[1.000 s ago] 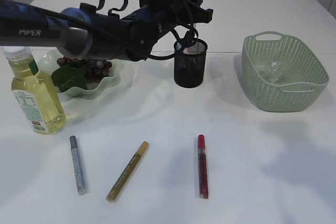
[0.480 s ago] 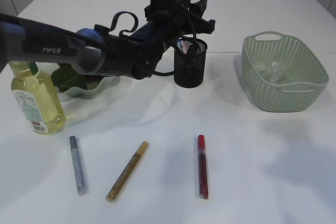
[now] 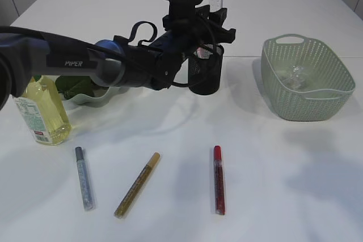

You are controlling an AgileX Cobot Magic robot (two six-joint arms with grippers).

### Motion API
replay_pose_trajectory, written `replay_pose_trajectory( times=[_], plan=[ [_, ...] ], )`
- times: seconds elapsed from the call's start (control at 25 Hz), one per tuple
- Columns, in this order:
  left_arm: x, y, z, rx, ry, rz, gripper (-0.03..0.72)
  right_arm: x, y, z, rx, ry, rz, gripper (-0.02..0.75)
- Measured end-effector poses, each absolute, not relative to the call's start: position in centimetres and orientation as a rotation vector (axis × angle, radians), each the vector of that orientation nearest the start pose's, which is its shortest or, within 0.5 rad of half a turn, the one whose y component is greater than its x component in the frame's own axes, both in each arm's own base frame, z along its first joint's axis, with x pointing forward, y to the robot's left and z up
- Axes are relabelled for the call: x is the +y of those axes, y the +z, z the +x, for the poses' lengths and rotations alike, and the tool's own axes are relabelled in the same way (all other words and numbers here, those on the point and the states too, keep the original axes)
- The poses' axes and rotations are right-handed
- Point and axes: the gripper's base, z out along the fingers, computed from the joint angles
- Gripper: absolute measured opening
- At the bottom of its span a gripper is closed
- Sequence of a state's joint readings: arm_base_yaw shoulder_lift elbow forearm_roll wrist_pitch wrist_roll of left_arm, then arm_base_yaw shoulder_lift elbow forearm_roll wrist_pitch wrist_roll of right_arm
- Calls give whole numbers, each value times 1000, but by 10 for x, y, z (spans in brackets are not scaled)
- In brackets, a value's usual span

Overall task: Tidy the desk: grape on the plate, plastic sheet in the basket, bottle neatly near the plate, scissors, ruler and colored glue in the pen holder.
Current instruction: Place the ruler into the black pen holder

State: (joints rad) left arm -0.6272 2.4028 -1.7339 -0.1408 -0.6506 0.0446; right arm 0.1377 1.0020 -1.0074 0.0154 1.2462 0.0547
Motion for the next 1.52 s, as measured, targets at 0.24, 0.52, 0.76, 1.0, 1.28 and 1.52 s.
replay_pose_trajectory(
  times=[0.24, 0.52, 0.76, 1.0, 1.28, 1.52],
  plan=[
    [-316, 156, 448, 1546, -486, 373, 279, 24, 344, 163, 2725, 77, -111, 358],
    [-316, 155, 448, 1555, -487, 374, 281, 24, 344, 163, 2725, 77, -111, 358],
    [-316, 154, 448, 1556, -489, 372, 286, 24, 344, 163, 2725, 77, -111, 358],
    [-316, 154, 448, 1556, -489, 370, 262, 24, 344, 163, 2725, 77, -111, 358],
    [-316, 154, 448, 1556, -489, 370, 246, 23, 344, 163, 2724, 68, -112, 358],
    [-316, 156, 448, 1543, -490, 366, 246, 23, 343, 163, 2726, 67, -112, 358]
  ],
)
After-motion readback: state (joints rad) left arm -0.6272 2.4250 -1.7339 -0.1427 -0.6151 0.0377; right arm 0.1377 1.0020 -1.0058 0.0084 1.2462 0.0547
